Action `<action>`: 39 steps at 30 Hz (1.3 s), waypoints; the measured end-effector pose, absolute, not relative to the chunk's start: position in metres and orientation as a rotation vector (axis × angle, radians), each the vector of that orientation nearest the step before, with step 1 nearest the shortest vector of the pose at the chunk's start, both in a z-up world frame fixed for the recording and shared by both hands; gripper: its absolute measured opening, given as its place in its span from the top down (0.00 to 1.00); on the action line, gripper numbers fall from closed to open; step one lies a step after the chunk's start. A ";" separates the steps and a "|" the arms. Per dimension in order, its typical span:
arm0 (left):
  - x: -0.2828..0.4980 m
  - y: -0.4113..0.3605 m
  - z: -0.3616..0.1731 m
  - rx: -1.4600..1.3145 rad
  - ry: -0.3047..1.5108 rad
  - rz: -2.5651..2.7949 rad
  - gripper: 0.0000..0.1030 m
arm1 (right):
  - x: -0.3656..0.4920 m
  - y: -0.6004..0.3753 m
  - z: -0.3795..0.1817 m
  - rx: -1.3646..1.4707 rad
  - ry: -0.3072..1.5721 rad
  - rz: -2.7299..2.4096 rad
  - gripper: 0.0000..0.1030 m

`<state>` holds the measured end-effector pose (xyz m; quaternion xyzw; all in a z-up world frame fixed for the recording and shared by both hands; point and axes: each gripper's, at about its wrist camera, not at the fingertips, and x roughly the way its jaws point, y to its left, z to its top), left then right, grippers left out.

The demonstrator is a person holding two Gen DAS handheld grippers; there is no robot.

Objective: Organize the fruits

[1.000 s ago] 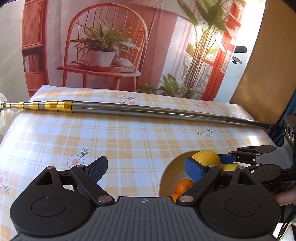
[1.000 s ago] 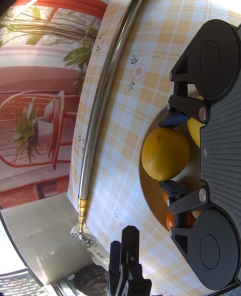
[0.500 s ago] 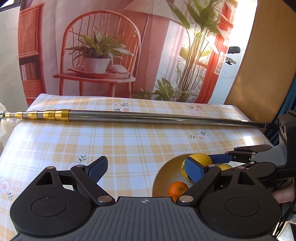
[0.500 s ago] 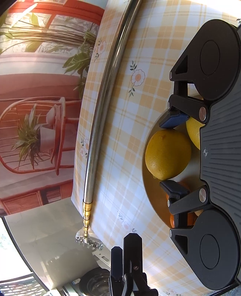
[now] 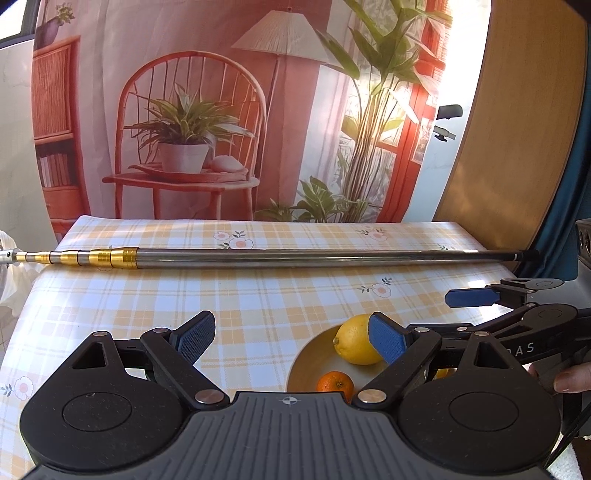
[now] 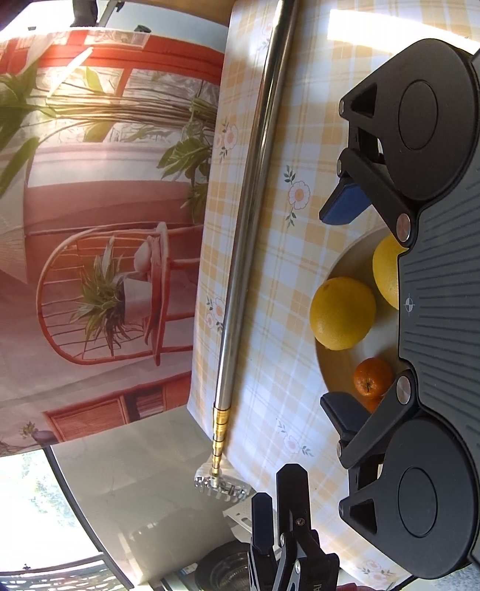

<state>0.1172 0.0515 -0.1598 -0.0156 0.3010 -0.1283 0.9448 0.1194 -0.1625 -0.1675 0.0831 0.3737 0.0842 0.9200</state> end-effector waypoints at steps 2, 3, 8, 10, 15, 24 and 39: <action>0.113 0.050 -0.154 -0.022 0.599 -0.262 0.11 | 0.113 -0.166 -0.159 0.179 0.761 0.148 0.00; 0.111 0.049 -0.151 -0.016 0.591 -0.264 0.11 | 0.111 -0.168 -0.156 0.187 0.762 0.145 0.00; 0.102 0.043 -0.130 0.006 0.558 -0.276 0.10 | 0.096 -0.174 -0.134 0.206 0.739 0.108 0.00; 0.096 0.041 -0.122 0.006 0.543 -0.288 0.09 | 0.090 -0.177 -0.123 0.211 0.719 0.092 0.00; 0.078 0.033 -0.096 0.012 0.495 -0.320 0.04 | 0.068 -0.183 -0.086 0.244 0.657 0.063 0.00; 0.048 0.013 -0.041 0.106 0.361 -0.270 0.00 | 0.029 -0.184 -0.018 0.174 0.483 -0.043 0.00; 0.013 -0.003 0.002 0.147 0.227 -0.237 0.00 | -0.004 -0.171 0.026 0.145 0.393 -0.071 0.00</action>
